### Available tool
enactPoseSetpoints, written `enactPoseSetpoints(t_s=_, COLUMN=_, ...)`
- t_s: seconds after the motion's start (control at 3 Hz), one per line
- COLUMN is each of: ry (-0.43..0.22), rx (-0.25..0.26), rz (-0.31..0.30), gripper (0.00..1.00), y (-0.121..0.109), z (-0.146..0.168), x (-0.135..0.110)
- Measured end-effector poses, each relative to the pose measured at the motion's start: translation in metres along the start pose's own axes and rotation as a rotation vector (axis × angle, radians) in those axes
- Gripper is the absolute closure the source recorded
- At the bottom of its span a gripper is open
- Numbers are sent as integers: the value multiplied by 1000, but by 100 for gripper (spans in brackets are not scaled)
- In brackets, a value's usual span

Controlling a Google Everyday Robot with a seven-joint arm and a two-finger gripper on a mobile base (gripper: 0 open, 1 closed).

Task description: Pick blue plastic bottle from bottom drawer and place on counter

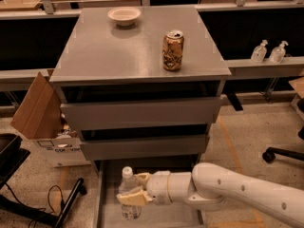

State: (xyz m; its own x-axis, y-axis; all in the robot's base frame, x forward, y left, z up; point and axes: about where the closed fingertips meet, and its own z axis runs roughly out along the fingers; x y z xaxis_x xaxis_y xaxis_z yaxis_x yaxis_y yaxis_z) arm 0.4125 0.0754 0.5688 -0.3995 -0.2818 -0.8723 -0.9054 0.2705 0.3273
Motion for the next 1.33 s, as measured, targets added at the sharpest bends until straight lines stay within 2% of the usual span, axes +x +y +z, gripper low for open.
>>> enactPoseSetpoints(t_s=0.33, ry=-24, rx=35, rz=11, gripper=100, y=17, z=-26, x=-90)
enactPoseSetpoints(t_s=0.67, ry=-37, rx=164, rz=-67, gripper=100, y=22, z=-60, x=-211)
enactPoseSetpoints(t_s=1.0, ry=-27, rx=273, rz=-170, gripper=100, y=31, z=-85, x=-284)
enactPoseSetpoints(t_s=1.33, ry=-33, rx=349, rz=-246, gripper=100, y=32, z=-91, x=-331)
